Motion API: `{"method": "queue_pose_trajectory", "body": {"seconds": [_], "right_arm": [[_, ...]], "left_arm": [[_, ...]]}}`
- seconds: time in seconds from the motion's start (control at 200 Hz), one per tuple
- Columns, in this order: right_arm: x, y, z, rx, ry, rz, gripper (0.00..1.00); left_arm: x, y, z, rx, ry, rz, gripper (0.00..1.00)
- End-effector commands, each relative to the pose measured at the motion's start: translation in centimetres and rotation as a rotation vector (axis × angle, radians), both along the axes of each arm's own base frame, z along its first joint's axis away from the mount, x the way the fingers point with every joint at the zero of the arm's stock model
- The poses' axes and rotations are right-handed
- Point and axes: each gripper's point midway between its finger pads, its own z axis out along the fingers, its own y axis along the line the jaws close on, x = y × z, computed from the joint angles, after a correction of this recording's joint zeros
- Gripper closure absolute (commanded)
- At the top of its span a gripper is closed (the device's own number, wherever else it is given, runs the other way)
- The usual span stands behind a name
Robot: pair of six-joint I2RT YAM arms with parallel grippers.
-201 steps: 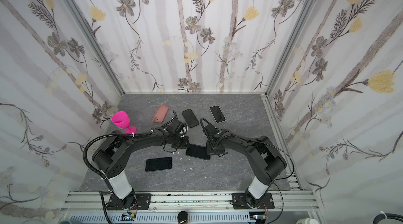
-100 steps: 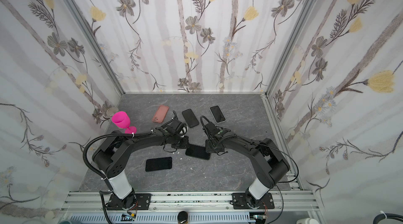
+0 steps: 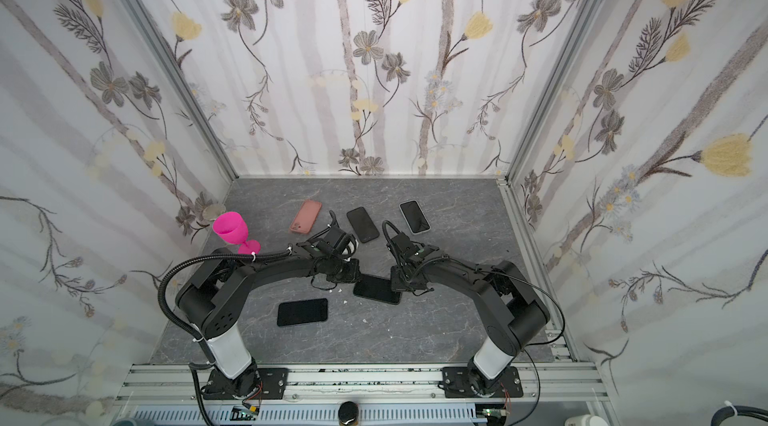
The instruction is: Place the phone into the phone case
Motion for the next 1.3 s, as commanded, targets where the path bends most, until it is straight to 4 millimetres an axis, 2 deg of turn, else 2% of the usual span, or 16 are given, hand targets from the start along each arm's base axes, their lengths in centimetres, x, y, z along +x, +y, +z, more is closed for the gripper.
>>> {"method": "queue_pose_trajectory", "body": {"seconds": [0.0,0.33,0.519,0.634,0.729,0.829,0.879,0.894,0.909,1.089,1.194,1.294], "right_arm": [[-1.2,-0.6,-1.9,-0.032,0.055,0.004,0.93],[-2.3,-1.3,-4.1,-0.069,0.113,0.014,0.92],[-1.9,-0.8,-3.4,-0.05,0.102,0.017,0.92],[-0.7,-0.1,-1.4,-0.031,0.051,0.027,0.92],[0.7,1.1,1.3,0.007,-0.025,0.069,0.86],[2.0,2.6,4.8,0.052,-0.127,0.147,0.83],[2.4,3.2,5.8,0.058,-0.163,0.189,0.81],[2.6,3.4,7.1,0.077,-0.199,0.201,0.81],[2.8,3.6,7.7,0.081,-0.218,0.214,0.81],[3.8,4.8,12.4,0.094,-0.393,0.37,0.76],[3.7,5.5,14.3,0.086,-0.488,0.482,0.71],[2.8,6.1,14.1,0.073,-0.514,0.636,0.59]], "left_arm": [[-0.1,0.2,-0.3,0.006,0.01,0.006,0.82],[-0.2,0.1,-0.6,0.009,0.017,0.002,0.82],[0.0,0.0,-0.5,0.01,0.012,0.002,0.82],[0.4,-0.3,0.3,-0.005,-0.001,0.002,0.82],[1.2,-0.5,1.8,-0.023,-0.034,0.008,0.82],[2.4,-0.7,4.2,-0.05,-0.092,0.018,0.82],[2.9,-0.7,5.7,-0.063,-0.128,0.021,0.82],[3.1,-0.7,6.1,-0.067,-0.138,0.021,0.82],[3.2,-0.6,6.5,-0.07,-0.149,0.023,0.82],[4.5,0.7,11.7,-0.097,-0.297,0.052,0.8],[4.7,2.3,14.2,-0.087,-0.396,0.068,0.79],[4.4,3.8,16.4,-0.07,-0.499,0.072,0.76]]}}
